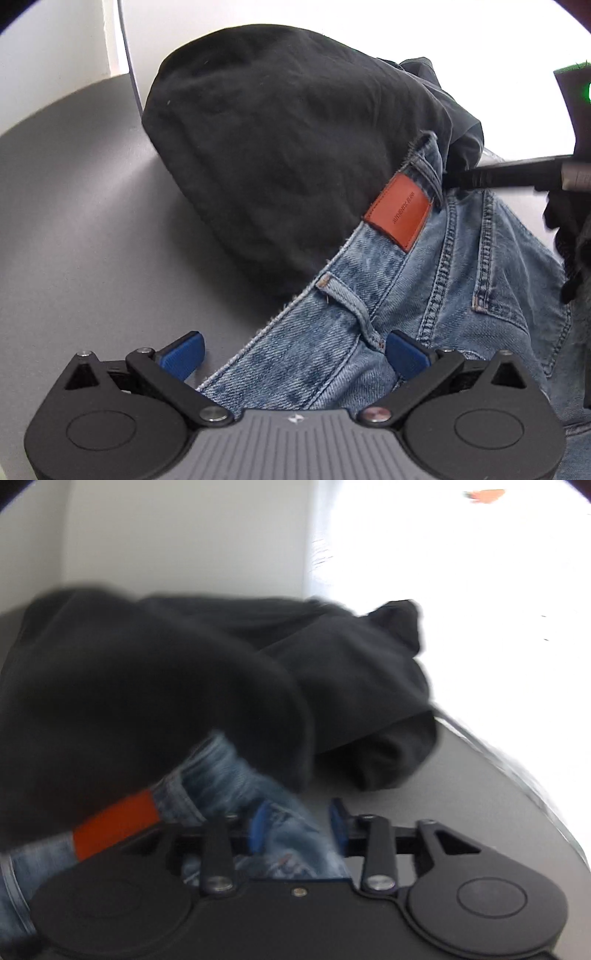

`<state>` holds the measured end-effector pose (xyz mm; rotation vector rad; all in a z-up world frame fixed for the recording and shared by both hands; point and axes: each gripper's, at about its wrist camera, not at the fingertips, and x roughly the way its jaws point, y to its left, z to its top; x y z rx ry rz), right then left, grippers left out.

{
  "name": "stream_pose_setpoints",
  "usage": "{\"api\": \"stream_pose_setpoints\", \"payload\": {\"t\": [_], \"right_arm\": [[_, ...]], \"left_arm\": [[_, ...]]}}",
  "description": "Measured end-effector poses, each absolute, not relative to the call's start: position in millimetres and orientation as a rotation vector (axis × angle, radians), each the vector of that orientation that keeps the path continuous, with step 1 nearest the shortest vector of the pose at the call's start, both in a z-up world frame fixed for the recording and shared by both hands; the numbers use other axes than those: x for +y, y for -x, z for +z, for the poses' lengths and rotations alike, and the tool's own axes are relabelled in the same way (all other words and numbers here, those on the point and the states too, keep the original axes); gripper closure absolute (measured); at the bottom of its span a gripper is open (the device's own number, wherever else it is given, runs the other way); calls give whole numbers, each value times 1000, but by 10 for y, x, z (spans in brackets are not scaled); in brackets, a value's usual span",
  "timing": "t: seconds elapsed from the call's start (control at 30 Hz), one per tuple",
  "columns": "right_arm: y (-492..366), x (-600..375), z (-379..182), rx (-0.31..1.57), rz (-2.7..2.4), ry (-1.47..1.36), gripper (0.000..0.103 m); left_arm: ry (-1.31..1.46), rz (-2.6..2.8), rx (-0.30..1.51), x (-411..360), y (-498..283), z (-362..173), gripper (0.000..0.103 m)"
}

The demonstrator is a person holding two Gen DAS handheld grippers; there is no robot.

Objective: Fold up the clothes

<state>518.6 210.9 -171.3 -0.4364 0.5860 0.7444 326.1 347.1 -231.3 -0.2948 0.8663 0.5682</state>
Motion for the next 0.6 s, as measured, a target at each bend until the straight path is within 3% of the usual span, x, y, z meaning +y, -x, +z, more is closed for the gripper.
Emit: {"api": "stream_pose_setpoints", "payload": {"t": [0.1,0.2,0.53,0.6], "right_arm": [[-4992,1607,-1383,541,664,314,33],[-4791,823,-1233,561,537,266,28],[-3934,-2427,-1700,843,-146,152,26],[-3639,-3007,-1719,833,-279,125,32]], "left_arm": [[230,575,879,3395,-3302,-2268,0],[173,570,872,3286,-3343,-2195,0],[110,381,817,2278,-3361,-1832,0],[102,297,830,1917,-3338,-1826,0]]}}
